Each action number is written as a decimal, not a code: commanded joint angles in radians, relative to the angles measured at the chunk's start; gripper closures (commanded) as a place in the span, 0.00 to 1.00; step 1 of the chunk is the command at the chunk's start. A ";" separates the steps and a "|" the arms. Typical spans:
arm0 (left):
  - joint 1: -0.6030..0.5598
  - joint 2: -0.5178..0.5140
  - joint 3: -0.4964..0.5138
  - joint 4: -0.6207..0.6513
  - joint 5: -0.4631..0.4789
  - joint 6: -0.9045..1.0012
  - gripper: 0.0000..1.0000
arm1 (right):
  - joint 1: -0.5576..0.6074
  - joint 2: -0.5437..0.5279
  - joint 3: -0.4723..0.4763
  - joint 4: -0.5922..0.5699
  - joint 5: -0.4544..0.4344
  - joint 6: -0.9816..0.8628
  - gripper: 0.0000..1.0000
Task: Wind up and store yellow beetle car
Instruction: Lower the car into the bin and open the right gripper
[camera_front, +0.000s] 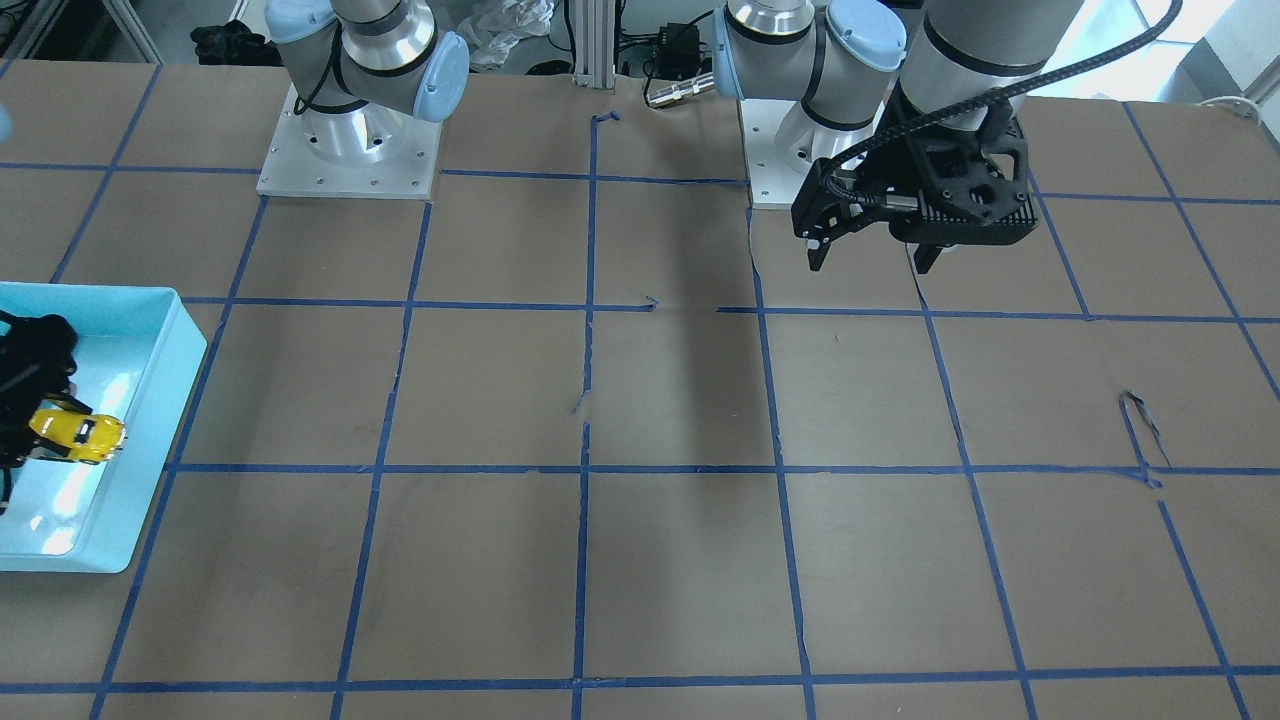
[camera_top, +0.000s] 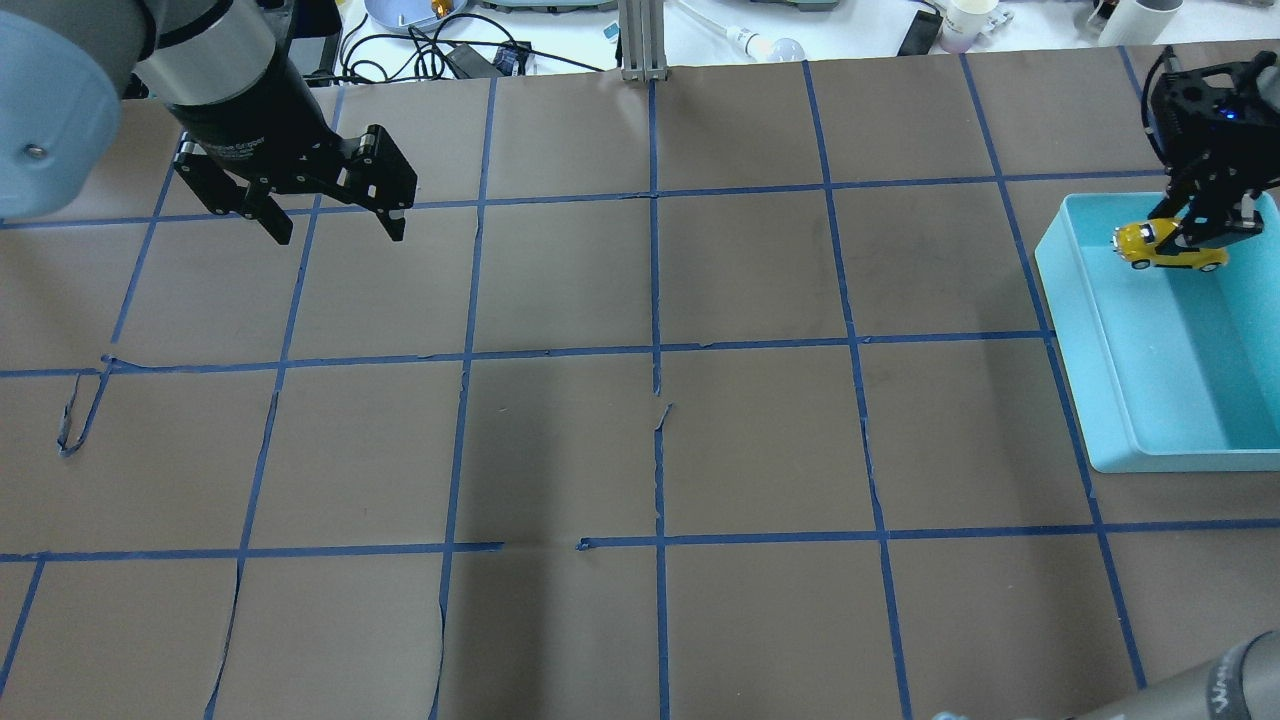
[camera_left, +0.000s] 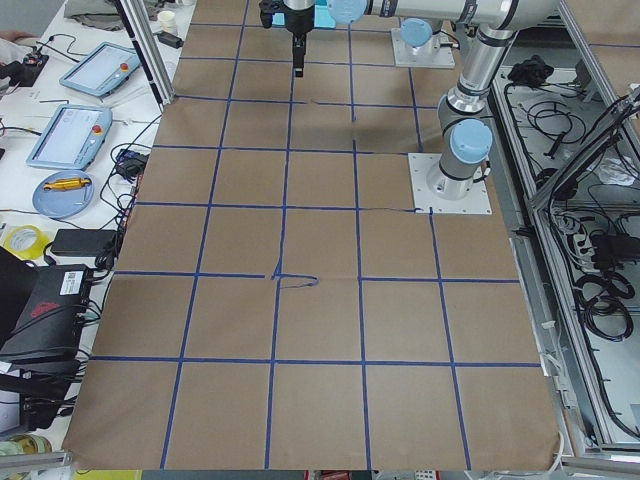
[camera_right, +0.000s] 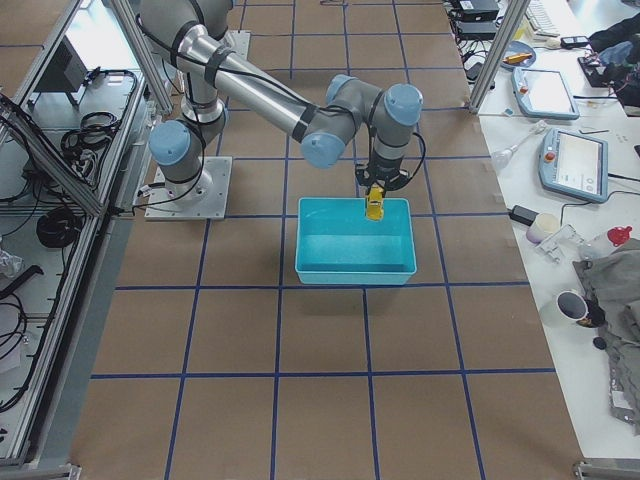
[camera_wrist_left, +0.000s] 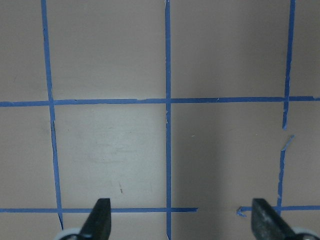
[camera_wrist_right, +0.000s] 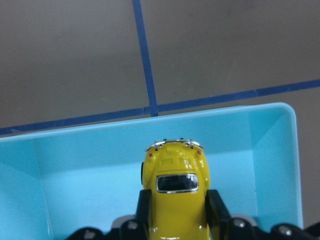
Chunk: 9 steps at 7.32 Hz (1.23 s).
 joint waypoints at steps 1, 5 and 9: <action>0.001 0.000 0.001 0.000 -0.001 0.000 0.00 | -0.081 0.048 0.113 -0.166 0.007 -0.083 0.89; 0.001 -0.002 -0.005 -0.003 -0.001 0.000 0.00 | -0.085 0.101 0.194 -0.263 -0.003 -0.114 0.74; 0.006 -0.003 -0.002 0.000 -0.001 0.002 0.00 | -0.075 -0.044 0.165 -0.141 -0.001 -0.068 0.00</action>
